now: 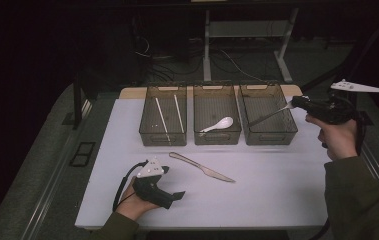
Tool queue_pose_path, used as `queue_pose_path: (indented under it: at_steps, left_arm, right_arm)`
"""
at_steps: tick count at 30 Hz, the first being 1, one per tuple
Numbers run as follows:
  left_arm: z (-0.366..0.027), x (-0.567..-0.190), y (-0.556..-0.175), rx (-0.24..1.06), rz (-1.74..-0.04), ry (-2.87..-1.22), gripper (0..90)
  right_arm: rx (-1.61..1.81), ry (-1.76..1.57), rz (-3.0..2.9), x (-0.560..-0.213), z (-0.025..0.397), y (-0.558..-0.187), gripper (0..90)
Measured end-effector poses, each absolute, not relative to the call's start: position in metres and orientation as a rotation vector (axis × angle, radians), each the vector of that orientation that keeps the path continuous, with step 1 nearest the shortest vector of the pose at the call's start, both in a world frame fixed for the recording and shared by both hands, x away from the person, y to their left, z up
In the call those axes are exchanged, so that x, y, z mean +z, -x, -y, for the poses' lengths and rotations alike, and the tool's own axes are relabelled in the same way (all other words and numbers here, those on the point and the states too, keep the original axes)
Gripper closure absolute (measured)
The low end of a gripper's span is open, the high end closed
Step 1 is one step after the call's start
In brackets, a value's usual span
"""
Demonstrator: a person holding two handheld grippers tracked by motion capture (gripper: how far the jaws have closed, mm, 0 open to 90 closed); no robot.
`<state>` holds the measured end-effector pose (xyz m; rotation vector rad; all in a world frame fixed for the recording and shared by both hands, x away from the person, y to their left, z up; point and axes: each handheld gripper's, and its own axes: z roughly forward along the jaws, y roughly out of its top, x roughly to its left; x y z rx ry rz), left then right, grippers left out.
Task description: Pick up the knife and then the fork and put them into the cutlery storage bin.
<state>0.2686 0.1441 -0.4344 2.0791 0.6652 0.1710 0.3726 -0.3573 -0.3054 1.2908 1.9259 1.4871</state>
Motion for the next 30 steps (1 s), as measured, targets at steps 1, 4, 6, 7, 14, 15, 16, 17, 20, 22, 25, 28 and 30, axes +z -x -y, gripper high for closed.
queue_pose_path:
  at_steps: [1,4,6,7,14,15,16,17,20,22,25,28,30]
  left_arm:
    - [-0.144,-0.434,-0.268,0.169,-0.661,-2.080,0.0]
    - [-0.144,-0.434,-0.268,0.170,-0.652,-2.085,0.0]
    - [-0.144,-0.434,-0.268,0.169,-0.651,-2.087,0.0]
    - [-0.144,-0.434,-0.268,0.168,-0.650,-2.087,0.0]
    - [-0.143,-0.434,-0.268,0.164,-0.643,-2.088,0.0]
    - [-0.143,-0.434,-0.268,0.162,-0.642,-2.088,0.0]
    - [-0.143,-0.435,-0.268,0.161,-0.639,-2.089,0.0]
    - [-0.143,-0.435,-0.268,0.160,-0.638,-2.091,0.0]
    - [-0.143,-0.435,-0.268,0.160,-0.634,-2.097,0.0]
    - [-0.142,-0.435,-0.268,0.157,-0.635,-2.096,0.0]
    - [-0.142,-0.435,-0.268,0.154,-0.628,-2.105,0.0]
    - [-0.141,-0.436,-0.268,0.148,-0.629,-2.103,0.0]
    - [-0.141,-0.436,-0.268,0.149,-0.627,-2.109,0.0]
  right_arm:
    - [1.467,-1.296,-1.927,-0.305,0.359,-0.375,86.3]
    - [1.419,-1.317,-1.933,-0.305,0.363,-0.384,86.3]
    - [1.384,-1.329,-1.946,-0.306,0.363,-0.391,86.3]
    - [1.371,-1.333,-1.952,-0.307,0.363,-0.393,86.3]
    - [1.259,-1.361,-2.026,-0.323,0.356,-0.412,86.3]
    - [1.242,-1.359,-2.045,-0.325,0.355,-0.414,86.3]
    - [1.226,-1.355,-2.064,-0.328,0.353,-0.416,86.2]
    - [1.209,-1.354,-2.083,-0.330,0.351,-0.418,86.3]
    - [1.182,-1.352,-2.136,-0.335,0.346,-0.422,86.3]
    - [1.175,-1.358,-2.170,-0.338,0.343,-0.425,86.2]
    - [1.164,-1.364,-2.219,-0.343,0.341,-0.428,86.3]
    - [1.194,-1.386,-2.234,-0.347,0.342,-0.434,86.0]
    - [1.187,-1.404,-2.228,-0.350,0.344,-0.438,85.0]
